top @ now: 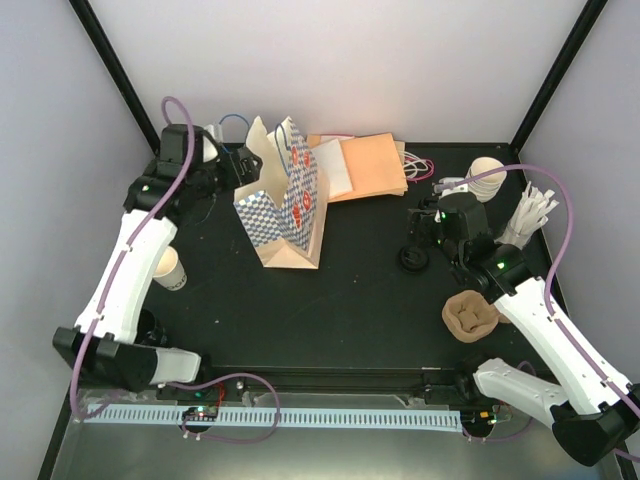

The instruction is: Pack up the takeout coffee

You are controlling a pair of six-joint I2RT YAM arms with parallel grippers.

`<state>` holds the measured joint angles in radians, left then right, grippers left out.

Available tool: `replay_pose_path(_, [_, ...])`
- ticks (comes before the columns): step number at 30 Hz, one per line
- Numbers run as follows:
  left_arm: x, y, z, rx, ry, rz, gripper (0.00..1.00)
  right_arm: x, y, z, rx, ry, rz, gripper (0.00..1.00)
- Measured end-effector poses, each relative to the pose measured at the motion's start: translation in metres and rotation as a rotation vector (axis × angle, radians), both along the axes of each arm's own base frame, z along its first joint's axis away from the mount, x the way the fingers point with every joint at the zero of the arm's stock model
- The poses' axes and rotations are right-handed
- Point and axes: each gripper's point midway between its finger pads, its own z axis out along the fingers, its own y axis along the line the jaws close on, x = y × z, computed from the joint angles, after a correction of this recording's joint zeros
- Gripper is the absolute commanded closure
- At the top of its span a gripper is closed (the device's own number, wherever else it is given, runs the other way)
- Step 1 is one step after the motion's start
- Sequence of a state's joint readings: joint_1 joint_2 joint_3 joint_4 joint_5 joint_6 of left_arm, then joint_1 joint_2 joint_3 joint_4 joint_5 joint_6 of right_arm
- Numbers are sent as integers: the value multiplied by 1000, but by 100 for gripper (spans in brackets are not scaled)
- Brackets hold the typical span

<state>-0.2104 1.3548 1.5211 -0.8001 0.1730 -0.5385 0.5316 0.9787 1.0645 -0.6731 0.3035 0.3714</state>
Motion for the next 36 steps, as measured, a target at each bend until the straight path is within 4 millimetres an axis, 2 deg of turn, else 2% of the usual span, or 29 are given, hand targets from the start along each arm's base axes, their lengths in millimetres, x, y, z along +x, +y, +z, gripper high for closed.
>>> replay_pose_path(4, [-26, 6, 36, -8, -96, -8, 1, 0, 1, -1, 2, 2, 4, 16])
replay_pose_path(8, [-53, 12, 60, -3, -167, -12, 1, -3, 2, -3, 8, 6, 14, 16])
replay_pose_path(18, [-118, 43, 95, 60, -316, 46, 1, -5, 7, -10, 20, 21, 41, 15])
replay_pose_path(21, [-132, 50, 93, 85, -343, 60, 1, -5, 8, -12, 22, 26, 46, 15])
replay_pose_path(25, [-143, 56, 77, 122, -330, 65, 1, -5, 10, -13, 28, 28, 56, 14])
replay_pose_path(31, [-137, 59, 32, 165, -222, 74, 2, -5, 15, -17, 46, 35, 76, 14])
replay_pose_path(36, [-140, 60, 1, 185, -168, 66, 1, -6, 20, -29, 57, 64, 91, 14])
